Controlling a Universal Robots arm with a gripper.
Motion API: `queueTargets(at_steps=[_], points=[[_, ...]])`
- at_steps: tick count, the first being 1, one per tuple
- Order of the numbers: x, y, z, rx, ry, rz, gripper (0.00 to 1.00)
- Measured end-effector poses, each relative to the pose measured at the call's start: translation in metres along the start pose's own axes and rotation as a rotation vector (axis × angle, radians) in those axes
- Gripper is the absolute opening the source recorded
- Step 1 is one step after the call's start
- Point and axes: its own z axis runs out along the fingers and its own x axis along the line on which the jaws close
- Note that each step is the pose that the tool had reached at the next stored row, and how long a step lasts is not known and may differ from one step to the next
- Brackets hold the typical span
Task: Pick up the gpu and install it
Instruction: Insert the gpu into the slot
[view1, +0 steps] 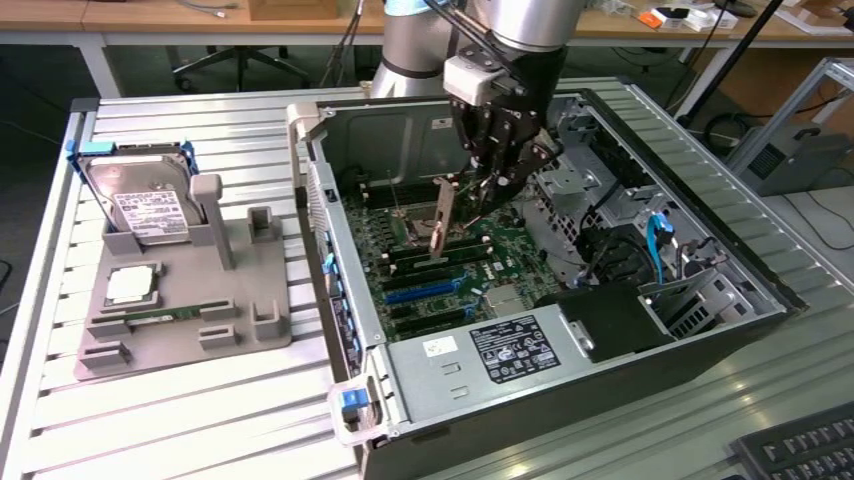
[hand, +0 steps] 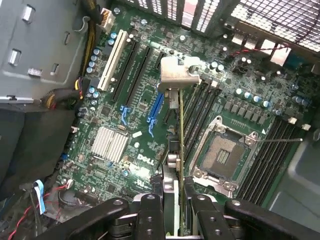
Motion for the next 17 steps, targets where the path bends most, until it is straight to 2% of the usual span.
queueTargets(at_steps=[1, 2, 5, 7, 11, 14, 17], points=[[0.0000, 0.0000, 0.0005, 0.0019, 0.0033, -0.059, 0.27], [0.0000, 0.0000, 0.0007, 0.0024, 0.0043, -0.075, 0.27], [-0.0001, 0.0000, 0.0015, 0.0050, 0.0105, -0.169, 0.27], [-0.0001, 0.0000, 0.0021, 0.0088, 0.0150, -0.265, 0.27], [-0.0002, 0.0000, 0.0033, 0.0129, 0.0250, -0.419, 0.27], [-0.0002, 0.0000, 0.0038, 0.0142, 0.0292, -0.478, 0.27], [-0.0003, 0.0000, 0.0040, 0.0149, 0.0311, -0.505, 0.27]])
